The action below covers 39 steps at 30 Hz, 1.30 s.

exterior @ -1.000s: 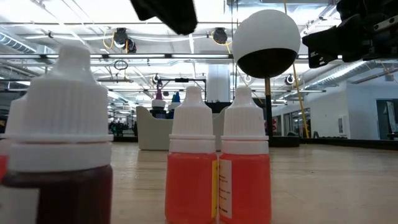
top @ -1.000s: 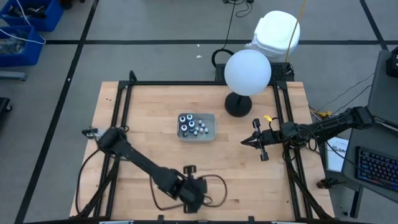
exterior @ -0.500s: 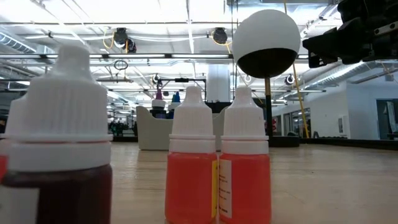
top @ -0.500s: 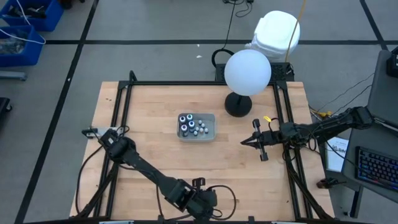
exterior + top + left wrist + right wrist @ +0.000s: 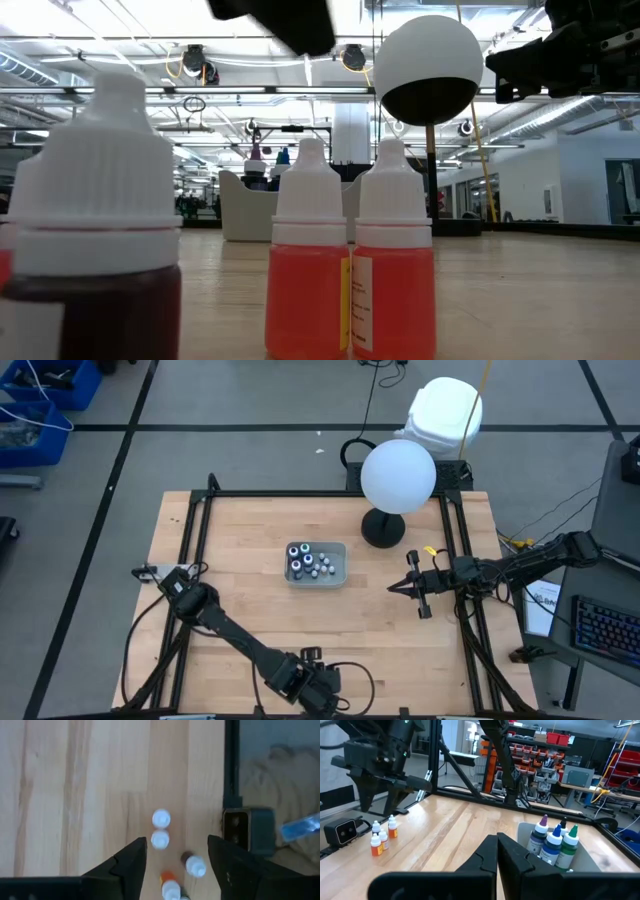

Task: Pick & Place food coloring
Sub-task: Put the small yellow food coloring bottle into the gray bin

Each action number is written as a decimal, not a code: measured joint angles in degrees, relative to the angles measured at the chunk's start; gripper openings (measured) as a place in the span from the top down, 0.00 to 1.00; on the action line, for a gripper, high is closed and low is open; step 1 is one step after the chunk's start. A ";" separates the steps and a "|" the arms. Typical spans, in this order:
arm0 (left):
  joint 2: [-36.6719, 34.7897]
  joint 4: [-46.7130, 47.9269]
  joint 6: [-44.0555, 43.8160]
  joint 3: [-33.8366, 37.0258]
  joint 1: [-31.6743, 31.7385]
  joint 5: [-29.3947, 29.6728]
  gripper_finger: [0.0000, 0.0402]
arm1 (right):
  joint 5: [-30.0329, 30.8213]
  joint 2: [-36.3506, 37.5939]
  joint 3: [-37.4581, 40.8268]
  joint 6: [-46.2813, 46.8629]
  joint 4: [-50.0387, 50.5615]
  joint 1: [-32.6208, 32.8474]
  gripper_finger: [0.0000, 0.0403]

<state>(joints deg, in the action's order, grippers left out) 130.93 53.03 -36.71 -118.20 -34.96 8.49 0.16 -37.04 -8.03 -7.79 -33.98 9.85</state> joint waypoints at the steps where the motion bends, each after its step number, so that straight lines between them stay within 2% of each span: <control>1: 0.03 0.08 -0.02 0.41 -0.03 -0.05 0.46 | 0.00 0.00 0.00 0.01 0.02 0.00 1.00; 6: 0.05 -0.25 -1.05 2.12 0.33 -0.22 0.46 | 0.00 0.00 0.00 0.02 0.38 0.00 1.00; 14: 0.16 -3.93 -2.20 5.40 0.94 -5.05 0.46 | 0.00 0.00 0.00 -0.39 0.37 0.00 1.00; 21: 0.11 -4.21 -2.03 6.79 1.35 -4.99 0.46 | 0.00 0.00 0.00 -0.55 0.37 0.00 1.00; 29: 0.05 -9.77 -1.55 10.29 1.52 -5.15 0.46 | 0.00 0.00 0.00 -0.83 0.37 0.00 1.00; 39: 0.05 -10.03 -0.51 10.45 2.49 -5.48 0.46 | 0.00 0.00 0.00 -1.70 0.37 0.00 1.00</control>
<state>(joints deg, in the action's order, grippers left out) 130.98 43.00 -37.22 -107.74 -32.47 3.01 0.16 -37.04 -8.03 -9.50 -33.61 9.85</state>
